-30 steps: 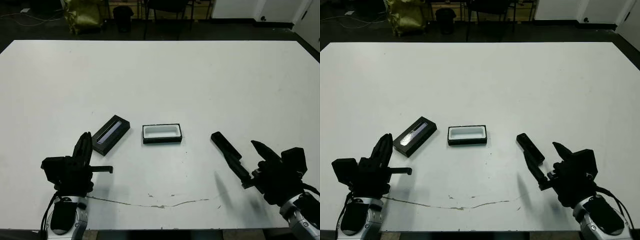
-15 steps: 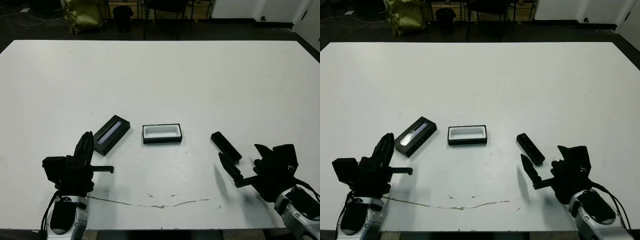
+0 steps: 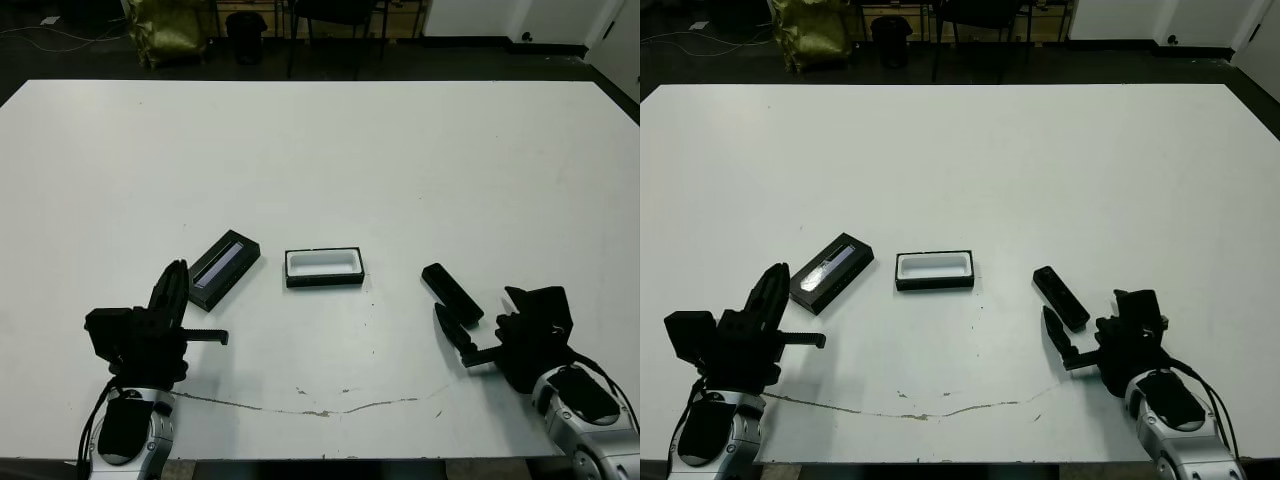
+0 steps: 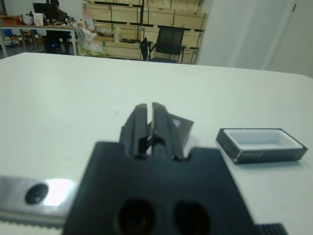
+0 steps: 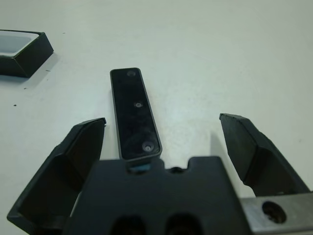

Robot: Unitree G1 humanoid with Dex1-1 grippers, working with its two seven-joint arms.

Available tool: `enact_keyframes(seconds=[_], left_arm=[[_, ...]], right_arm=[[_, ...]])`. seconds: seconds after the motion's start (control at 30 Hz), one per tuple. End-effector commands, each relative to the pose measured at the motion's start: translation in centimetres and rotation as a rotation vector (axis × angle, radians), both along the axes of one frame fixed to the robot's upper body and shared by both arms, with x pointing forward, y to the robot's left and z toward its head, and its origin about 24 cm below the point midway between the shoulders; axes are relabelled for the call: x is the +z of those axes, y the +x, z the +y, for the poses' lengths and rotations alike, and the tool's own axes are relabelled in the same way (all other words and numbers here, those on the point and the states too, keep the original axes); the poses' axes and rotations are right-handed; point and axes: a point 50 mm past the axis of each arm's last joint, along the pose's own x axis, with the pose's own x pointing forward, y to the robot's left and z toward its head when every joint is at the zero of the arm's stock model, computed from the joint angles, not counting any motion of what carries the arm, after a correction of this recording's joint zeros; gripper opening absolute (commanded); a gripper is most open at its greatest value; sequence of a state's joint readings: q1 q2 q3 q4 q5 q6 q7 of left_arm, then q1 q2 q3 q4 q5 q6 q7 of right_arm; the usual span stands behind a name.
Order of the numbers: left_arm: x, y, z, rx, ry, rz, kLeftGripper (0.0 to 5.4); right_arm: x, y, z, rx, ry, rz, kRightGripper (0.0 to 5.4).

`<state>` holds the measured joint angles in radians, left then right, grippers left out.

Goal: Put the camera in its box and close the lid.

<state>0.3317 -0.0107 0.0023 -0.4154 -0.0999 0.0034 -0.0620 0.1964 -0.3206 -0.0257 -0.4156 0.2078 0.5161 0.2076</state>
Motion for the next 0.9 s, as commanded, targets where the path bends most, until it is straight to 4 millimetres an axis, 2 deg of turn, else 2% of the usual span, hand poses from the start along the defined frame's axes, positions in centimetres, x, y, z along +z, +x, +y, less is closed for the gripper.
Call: enact_keyframes(seconds=[0.03, 0.13, 0.2, 0.3, 0.47, 0.57, 0.63, 0.77, 0.83, 0.9], left_arm=[[-0.7, -0.1, 0.0, 0.003, 0.01, 0.035, 0.0], [-0.7, -0.2, 0.0, 0.002, 0.011, 0.043, 0.0], [-0.6, -0.2, -0.1, 0.006, 0.004, 0.047, 0.0], [-0.7, -0.2, 0.0, 0.01, -0.004, 0.049, 0.0], [-0.7, -0.2, 0.2, 0.012, 0.015, 0.031, 0.0], [-0.4, -0.3, 0.2, 0.015, 0.022, 0.035, 0.0], [-0.3, -0.3, 0.2, 0.014, 0.017, 0.036, 0.0], [-0.1, -0.3, 0.3, 0.018, 0.033, 0.027, 0.0], [0.0, -0.4, 0.3, 0.022, 0.04, 0.028, 0.0], [0.0, -0.4, 0.3, 0.019, 0.035, 0.027, 0.0]], right_arm=[[-1.4, -0.2, 0.0, 0.004, -0.021, 0.066, 5.17], [-2.1, 0.0, 0.2, 0.052, -0.035, 0.107, 4.59], [-3.0, 0.3, 0.1, 0.072, -0.06, 0.151, 4.67], [-5.2, 1.1, -0.5, 0.068, -0.119, 0.223, 4.48], [-9.5, 2.1, -1.7, -0.001, -0.133, 0.369, 3.36], [-11.3, 2.3, -2.2, -0.026, -0.176, 0.416, 2.75], [-11.4, 2.3, -2.0, -0.053, -0.196, 0.438, 2.27], [-8.5, 2.0, -0.7, -0.057, -0.162, 0.435, 1.36], [-9.3, 2.1, -1.1, -0.04, -0.213, 0.446, 0.98], [-11.3, 2.1, -1.9, -0.037, -0.233, 0.479, 0.85]])
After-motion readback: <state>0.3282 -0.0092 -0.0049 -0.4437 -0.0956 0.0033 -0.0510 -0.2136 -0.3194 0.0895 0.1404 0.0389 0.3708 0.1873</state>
